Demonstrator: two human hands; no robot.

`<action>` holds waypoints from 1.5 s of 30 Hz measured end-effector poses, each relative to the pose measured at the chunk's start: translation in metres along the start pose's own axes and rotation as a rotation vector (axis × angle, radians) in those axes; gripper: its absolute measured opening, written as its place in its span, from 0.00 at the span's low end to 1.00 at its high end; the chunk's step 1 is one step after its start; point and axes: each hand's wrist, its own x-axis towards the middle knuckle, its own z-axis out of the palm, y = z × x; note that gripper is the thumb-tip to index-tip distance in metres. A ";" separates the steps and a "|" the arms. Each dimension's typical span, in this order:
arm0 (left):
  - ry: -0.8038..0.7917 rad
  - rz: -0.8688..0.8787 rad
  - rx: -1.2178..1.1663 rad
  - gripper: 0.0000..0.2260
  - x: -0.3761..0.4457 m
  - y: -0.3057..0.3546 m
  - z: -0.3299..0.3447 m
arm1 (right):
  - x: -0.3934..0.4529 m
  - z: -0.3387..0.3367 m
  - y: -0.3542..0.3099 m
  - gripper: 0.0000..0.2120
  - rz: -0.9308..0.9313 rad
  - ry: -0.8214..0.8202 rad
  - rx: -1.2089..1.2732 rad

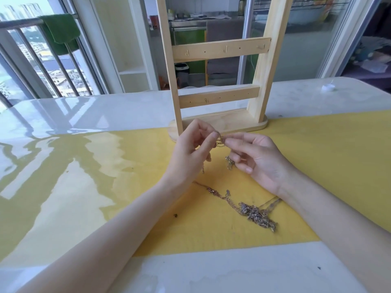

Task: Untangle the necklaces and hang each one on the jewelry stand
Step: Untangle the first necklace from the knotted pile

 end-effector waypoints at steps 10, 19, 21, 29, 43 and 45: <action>-0.030 -0.156 -0.200 0.07 -0.001 0.005 -0.001 | -0.001 0.004 -0.001 0.03 0.008 -0.016 -0.162; -0.064 -0.065 -0.028 0.07 -0.003 0.003 0.000 | 0.002 -0.002 -0.001 0.03 -0.029 0.135 -0.059; -0.073 -0.078 -0.001 0.08 -0.004 0.002 0.001 | 0.002 -0.004 -0.003 0.05 -0.043 0.172 -0.019; -0.105 -0.163 0.062 0.08 -0.004 -0.001 0.002 | 0.004 -0.005 -0.006 0.07 -0.053 0.163 0.157; -0.182 -0.231 0.036 0.03 -0.006 0.009 0.003 | -0.003 0.005 -0.003 0.04 -0.357 0.125 -0.267; -0.161 -0.230 0.039 0.03 -0.007 0.011 0.003 | -0.003 0.006 -0.002 0.04 -0.384 0.106 -0.310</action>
